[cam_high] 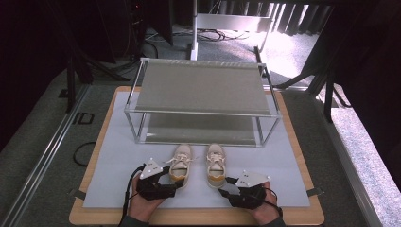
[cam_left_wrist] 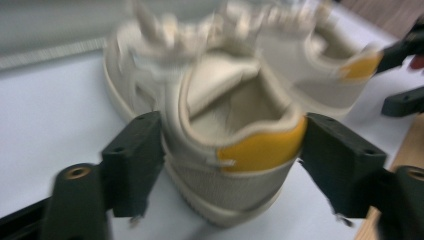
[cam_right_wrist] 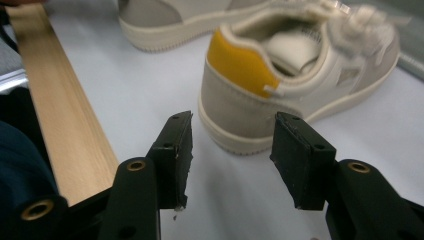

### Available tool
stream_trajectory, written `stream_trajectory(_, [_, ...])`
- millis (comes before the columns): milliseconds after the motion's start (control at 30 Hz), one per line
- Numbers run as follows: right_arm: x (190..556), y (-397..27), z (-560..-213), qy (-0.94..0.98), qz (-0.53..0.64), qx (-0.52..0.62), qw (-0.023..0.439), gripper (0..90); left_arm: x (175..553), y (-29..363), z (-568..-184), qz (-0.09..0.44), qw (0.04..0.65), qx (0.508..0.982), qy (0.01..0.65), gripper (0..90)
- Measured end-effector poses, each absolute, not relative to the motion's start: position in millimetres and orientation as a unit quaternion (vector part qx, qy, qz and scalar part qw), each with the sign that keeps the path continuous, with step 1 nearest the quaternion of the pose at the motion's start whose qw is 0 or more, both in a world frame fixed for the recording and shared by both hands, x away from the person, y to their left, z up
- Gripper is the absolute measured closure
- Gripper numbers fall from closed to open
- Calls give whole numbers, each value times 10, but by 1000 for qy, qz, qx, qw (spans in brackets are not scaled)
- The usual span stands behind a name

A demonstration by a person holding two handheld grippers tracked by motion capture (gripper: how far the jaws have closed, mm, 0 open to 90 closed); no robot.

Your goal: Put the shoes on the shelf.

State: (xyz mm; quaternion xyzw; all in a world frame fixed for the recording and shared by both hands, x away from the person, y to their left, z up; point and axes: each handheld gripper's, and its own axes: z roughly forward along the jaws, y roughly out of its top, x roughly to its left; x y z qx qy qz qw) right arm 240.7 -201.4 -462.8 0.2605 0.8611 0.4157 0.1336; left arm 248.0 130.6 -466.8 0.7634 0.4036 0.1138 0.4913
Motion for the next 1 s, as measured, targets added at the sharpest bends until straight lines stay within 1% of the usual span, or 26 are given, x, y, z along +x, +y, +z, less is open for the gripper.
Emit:
stream_trajectory(33, [2402, -2031, -4599, 858, 422, 261, 135, 498, 2474, 1322, -4636, 119, 495, 760, 405, 280])
stream_trajectory(133, [2417, -2094, -4503, 840, 443, 277, 146, 491, 2491, 1348, -4558, 125, 493, 760, 403, 280])
stream_trajectory(233, [2496, -2130, -4425, 824, 457, 300, 151, 512, 2519, 1356, -4509, 128, 496, 758, 404, 283])
stream_trajectory(300, [2556, -2120, -4383, 817, 458, 314, 157, 524, 2517, 1375, -4467, 138, 505, 749, 406, 315])
stream_trajectory(333, [2584, -2110, -4363, 813, 461, 318, 158, 530, 2525, 1388, -4446, 140, 506, 747, 408, 318])
stream_trajectory(433, [2674, -2052, -4323, 807, 463, 331, 157, 548, 2602, 1401, -4432, 148, 483, 753, 422, 333])
stream_trajectory(533, [2776, -1958, -4336, 811, 444, 347, 158, 557, 2701, 1421, -4482, 128, 483, 749, 435, 354])
stream_trajectory(633, [2839, -1897, -4389, 815, 425, 364, 154, 559, 2761, 1409, -4539, 120, 474, 754, 439, 393])
stream_trajectory(700, [2863, -1886, -4431, 817, 410, 380, 145, 584, 2794, 1405, -4579, 108, 474, 754, 442, 408])
stream_trajectory(767, [2874, -1891, -4459, 815, 410, 388, 133, 587, 2824, 1393, -4618, 101, 468, 758, 443, 413])
stream_trajectory(867, [2898, -1897, -4465, 812, 410, 399, 117, 580, 2859, 1402, -4668, 75, 478, 753, 446, 425])
stream_trajectory(933, [2912, -1893, -4464, 812, 408, 404, 109, 586, 2870, 1391, -4693, 61, 486, 749, 447, 466])
stream_trajectory(1000, [2916, -1890, -4456, 814, 406, 401, 105, 598, 2869, 1365, -4701, 64, 485, 745, 453, 471])
